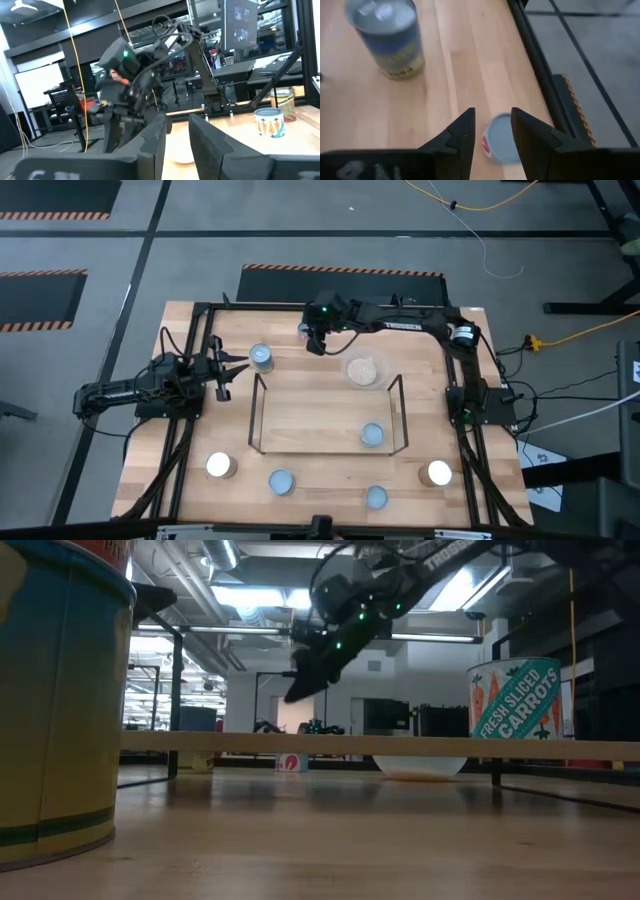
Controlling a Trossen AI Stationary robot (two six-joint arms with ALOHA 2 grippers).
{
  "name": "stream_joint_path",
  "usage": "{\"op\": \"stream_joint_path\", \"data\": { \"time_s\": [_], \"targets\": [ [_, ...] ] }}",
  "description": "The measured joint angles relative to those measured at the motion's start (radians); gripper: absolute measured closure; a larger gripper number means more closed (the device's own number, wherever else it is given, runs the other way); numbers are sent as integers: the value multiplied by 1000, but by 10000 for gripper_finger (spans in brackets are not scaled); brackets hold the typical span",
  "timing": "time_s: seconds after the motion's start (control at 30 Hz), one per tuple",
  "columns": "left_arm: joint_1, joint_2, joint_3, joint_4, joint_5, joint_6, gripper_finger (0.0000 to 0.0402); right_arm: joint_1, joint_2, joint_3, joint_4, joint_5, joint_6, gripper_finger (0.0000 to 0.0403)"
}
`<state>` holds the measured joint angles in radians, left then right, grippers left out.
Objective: Pick and place cans onto a shelf
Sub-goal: Put the canned tuna on the shelf
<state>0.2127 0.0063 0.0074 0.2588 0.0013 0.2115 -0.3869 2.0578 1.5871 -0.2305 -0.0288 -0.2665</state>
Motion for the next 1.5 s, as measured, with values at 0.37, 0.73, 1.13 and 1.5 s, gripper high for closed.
{"op": "stream_joint_path", "data": {
  "time_s": [0.37,0.73,1.13,1.5],
  "targets": [
    [0,0,0,-5,0,-1,324,-27,100,0,35,-1,-2,272],
    [0,0,0,-34,0,-2,324,-38,125,0,49,-1,-4,272],
    [0,0,0,-42,0,-2,324,-77,125,1,-47,-58,35,272],
    [0,0,0,-42,0,-2,324,-102,125,1,-7,-169,-4,272]
  ]
}}
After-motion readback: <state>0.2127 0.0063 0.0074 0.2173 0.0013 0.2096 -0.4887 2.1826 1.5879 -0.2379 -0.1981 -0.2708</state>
